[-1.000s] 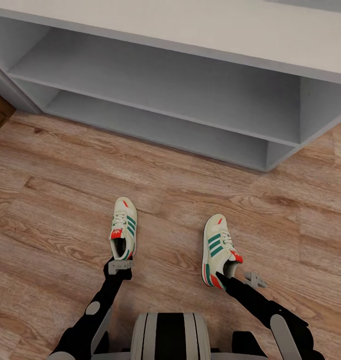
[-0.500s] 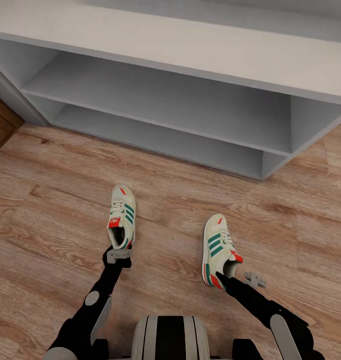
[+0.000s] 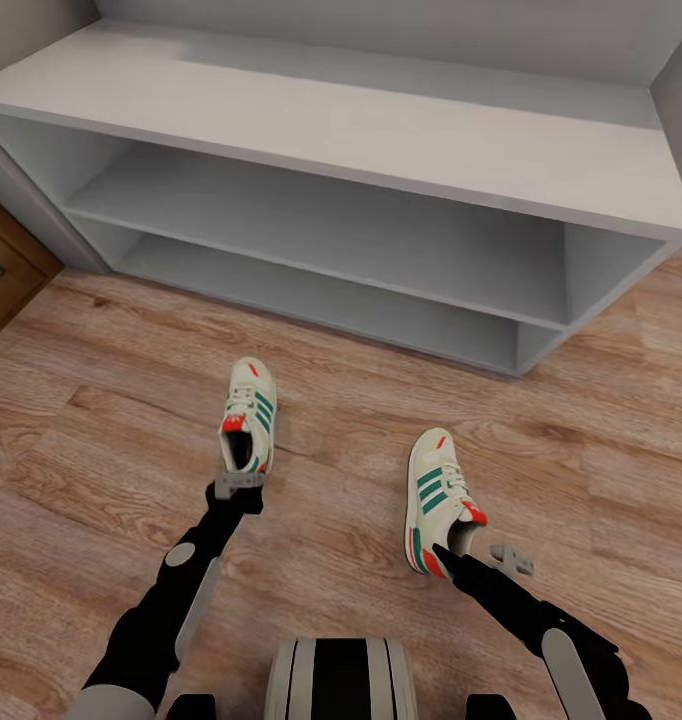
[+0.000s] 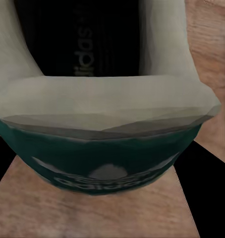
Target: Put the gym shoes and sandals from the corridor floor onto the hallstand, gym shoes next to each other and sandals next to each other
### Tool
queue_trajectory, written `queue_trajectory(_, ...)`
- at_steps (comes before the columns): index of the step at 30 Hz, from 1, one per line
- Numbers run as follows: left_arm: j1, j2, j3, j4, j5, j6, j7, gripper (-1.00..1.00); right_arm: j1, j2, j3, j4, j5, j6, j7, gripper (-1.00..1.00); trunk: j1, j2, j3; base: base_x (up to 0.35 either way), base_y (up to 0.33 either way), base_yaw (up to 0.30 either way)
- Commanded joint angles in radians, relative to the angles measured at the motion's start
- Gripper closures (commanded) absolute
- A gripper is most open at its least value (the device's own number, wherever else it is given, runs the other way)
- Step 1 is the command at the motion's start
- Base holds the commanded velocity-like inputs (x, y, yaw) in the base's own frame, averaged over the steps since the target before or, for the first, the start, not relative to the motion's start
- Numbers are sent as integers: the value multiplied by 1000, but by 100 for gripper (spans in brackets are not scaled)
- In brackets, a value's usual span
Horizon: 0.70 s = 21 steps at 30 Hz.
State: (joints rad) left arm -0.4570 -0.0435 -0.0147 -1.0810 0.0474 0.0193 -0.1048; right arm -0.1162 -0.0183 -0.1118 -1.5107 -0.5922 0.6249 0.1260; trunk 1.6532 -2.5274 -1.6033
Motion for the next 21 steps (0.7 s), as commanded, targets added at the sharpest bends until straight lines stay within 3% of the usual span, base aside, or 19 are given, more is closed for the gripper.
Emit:
queue_trajectory(1,0,0,1,-2,5,7,-4,100,0,0,-2,0,2,6,4,100,-1,0,3,0,0,0)
queue_trajectory(4,0,-1,0,-26,5,38,-5,100,0,0,-2,-1,2,6,4,100,-2,1,15,0,0,0)
queue_trajectory(5,0,-1,-2,-68,5,98,-5,100,0,1,-2,-1,2,6,5,100,-2,1,19,0,0,0)
queue_trajectory(7,0,-1,-3,-82,5,123,-6,100,0,1,-2,-1,2,6,5,100,-3,1,27,0,0,0)
queue_trajectory(16,0,-1,-5,-95,4,155,-7,100,0,4,9,-1,2,6,4,100,-7,4,61,0,0,0)
queue_trajectory(17,0,-1,-5,-95,3,226,-7,100,0,5,12,0,2,6,4,100,-8,4,65,0,0,0)
queue_trajectory(21,0,-1,-5,-96,3,263,-7,100,0,5,11,0,2,6,4,100,-10,5,81,0,0,0)
